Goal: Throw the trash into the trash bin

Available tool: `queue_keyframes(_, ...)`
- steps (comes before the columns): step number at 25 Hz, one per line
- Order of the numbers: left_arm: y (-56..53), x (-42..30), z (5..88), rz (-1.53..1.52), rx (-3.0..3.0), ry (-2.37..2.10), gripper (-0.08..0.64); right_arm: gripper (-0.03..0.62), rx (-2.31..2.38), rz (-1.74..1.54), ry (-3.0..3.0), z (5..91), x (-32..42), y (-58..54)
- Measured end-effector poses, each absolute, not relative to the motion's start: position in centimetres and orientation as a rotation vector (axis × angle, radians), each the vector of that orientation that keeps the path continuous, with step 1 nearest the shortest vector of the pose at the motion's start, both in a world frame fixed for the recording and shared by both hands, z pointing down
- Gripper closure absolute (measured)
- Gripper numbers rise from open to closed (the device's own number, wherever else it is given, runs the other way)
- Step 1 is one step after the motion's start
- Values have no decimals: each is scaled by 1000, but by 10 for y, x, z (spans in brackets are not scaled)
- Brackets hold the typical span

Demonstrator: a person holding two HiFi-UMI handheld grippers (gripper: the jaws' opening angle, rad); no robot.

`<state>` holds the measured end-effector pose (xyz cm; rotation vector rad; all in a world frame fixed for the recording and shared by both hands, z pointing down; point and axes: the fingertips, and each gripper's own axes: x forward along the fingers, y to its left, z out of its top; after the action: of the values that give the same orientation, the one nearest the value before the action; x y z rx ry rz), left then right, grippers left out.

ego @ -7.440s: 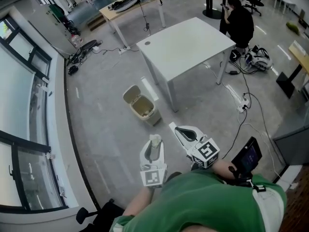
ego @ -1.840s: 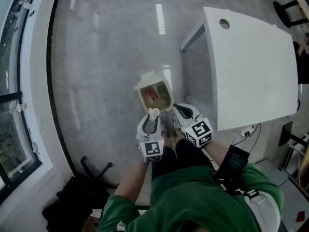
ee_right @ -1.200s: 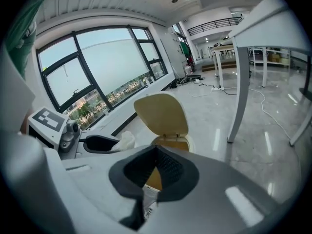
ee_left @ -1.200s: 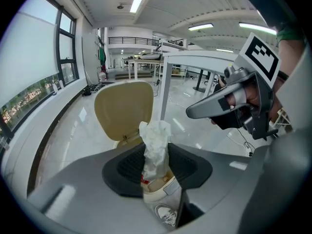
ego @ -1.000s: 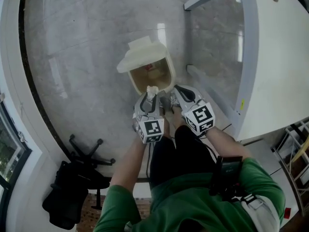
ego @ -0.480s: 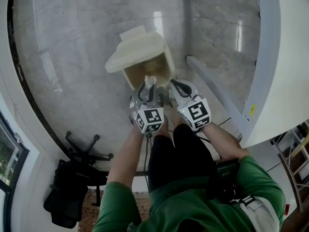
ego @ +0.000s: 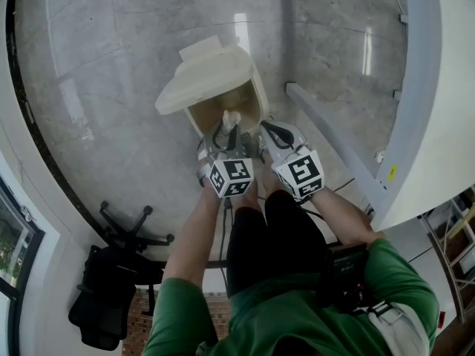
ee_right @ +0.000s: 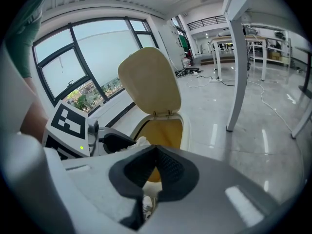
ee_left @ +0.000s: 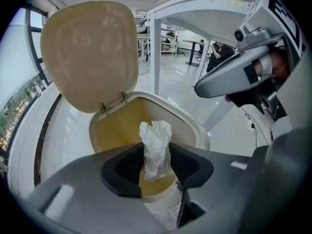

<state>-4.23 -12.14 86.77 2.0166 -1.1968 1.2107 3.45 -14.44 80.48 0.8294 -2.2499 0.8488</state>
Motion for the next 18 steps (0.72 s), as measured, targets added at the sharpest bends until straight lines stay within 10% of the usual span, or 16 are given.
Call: queue_keyframes(18,-121,-44,866,1198,2007,-1205,341,589,830,856,-2258,804,34,-147)
